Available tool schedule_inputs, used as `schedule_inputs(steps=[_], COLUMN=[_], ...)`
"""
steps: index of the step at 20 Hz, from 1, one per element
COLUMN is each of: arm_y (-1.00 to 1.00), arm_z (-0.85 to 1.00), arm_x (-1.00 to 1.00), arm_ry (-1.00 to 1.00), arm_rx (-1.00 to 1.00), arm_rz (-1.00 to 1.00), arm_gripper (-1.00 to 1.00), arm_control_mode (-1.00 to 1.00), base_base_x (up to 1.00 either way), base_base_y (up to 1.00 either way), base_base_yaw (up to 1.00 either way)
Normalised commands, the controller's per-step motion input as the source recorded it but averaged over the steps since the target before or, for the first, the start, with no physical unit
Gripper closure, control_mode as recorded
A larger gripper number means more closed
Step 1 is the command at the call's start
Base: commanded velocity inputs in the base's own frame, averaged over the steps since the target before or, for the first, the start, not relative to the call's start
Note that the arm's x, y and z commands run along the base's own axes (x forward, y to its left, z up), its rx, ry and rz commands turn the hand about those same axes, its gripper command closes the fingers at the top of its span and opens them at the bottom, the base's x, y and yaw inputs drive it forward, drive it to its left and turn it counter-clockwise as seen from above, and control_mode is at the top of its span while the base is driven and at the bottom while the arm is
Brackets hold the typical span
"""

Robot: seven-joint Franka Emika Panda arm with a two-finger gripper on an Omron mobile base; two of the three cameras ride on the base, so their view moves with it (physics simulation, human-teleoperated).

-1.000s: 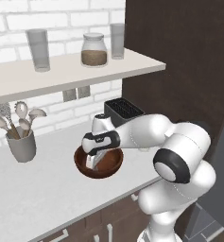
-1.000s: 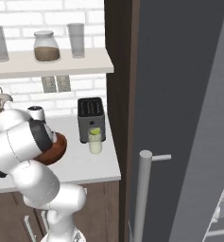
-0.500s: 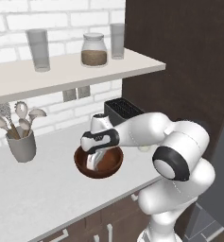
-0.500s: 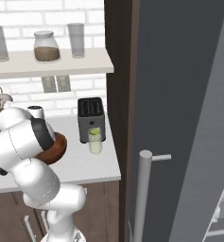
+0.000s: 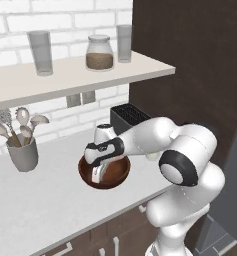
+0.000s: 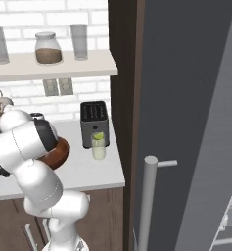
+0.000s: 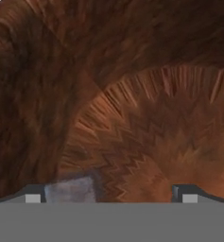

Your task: Grab a lemon wedge from the fridge and one ice cube from the ice bowl, and put them in the glass of lemonade.

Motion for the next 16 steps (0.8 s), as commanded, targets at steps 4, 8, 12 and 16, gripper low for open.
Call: schedule_inputs(steps=[4, 8, 12, 16], arm_y=[0.13, 0.13, 0.03, 0.0], arm_z=[-0.05, -0.05, -0.01, 0.02], arm_x=[0.38, 0.49, 0.32, -0.02], arm_ry=[-0.03, -0.05, -0.04, -0.01], arm_rx=[0.0, 0.0, 0.0, 0.0], arm_rz=[0.01, 0.0, 0.0, 0.0], arm_gripper=[-1.0, -1.0, -1.0, -1.0], arm_control_mode=[-1.0, -1.0, -1.0, -1.0], base_base_x=[0.0, 0.0, 0.0, 0.0], base_base_y=[0.0, 0.0, 0.0, 0.0], base_base_yaw=[0.0, 0.0, 0.0, 0.0])
